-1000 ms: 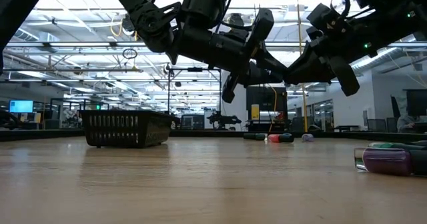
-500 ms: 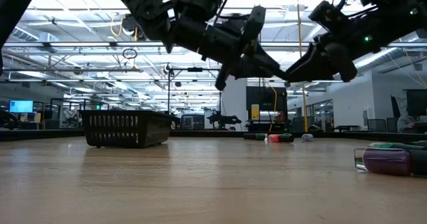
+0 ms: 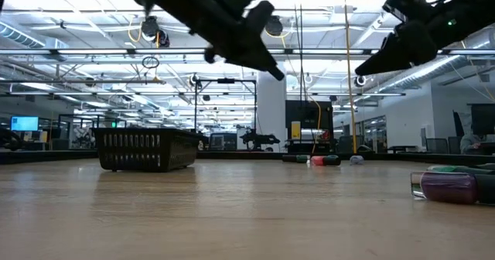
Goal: Pick & Place Nail Polish
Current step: Put the dark blue nail polish into the basket
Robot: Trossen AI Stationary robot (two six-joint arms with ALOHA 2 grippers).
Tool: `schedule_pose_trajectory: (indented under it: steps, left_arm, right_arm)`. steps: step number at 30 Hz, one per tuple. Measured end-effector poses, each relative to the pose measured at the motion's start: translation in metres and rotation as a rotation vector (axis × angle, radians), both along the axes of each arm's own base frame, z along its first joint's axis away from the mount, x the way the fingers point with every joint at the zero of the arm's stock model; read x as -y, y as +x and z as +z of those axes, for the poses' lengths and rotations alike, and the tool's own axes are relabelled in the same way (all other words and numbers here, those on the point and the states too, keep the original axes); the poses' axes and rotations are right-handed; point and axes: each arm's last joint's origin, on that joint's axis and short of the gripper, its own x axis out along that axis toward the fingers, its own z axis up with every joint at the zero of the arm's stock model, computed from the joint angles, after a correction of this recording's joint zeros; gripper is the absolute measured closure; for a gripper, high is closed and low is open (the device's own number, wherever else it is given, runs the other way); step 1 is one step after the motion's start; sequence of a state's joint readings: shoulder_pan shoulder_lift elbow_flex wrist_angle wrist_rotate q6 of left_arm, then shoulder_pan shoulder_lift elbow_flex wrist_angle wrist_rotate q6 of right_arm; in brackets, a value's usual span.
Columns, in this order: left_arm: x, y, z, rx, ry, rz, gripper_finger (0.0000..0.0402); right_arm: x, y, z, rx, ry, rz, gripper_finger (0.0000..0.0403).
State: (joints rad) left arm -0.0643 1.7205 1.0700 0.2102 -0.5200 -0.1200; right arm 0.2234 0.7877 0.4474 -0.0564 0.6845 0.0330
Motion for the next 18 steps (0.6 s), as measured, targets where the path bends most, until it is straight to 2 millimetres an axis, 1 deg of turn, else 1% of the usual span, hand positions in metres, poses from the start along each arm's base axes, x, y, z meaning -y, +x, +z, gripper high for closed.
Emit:
schedule_pose_trajectory:
  steps: [2,7,11,13,15,18]
  left_arm:
    - [0.005,-0.013,-0.001,-0.002,0.010,0.013,0.0349]
    - [0.013,-0.050,-0.014,0.010,-0.009,0.068,0.0349]
    - [0.017,-0.076,-0.021,0.073,-0.052,0.068,0.0349]
    - [0.018,-0.086,-0.021,0.109,-0.060,0.063,0.0349]
    - [0.017,-0.100,-0.022,0.109,-0.055,0.068,0.0349]
    - [0.014,-0.115,-0.019,0.155,-0.071,0.083,0.0349]
  right_arm:
    - [0.001,-0.005,0.000,0.021,0.010,-0.002,0.0216]
    - [0.004,-0.015,-0.006,0.056,0.005,-0.031,0.0223]
    - [0.007,-0.022,-0.009,0.103,-0.007,-0.080,0.0229]
    - [0.008,-0.025,-0.010,0.116,-0.008,-0.091,0.0231]
    - [0.008,-0.026,-0.009,0.131,-0.006,-0.094,0.0232]
    - [0.009,-0.029,-0.011,0.138,-0.004,-0.095,0.0232]
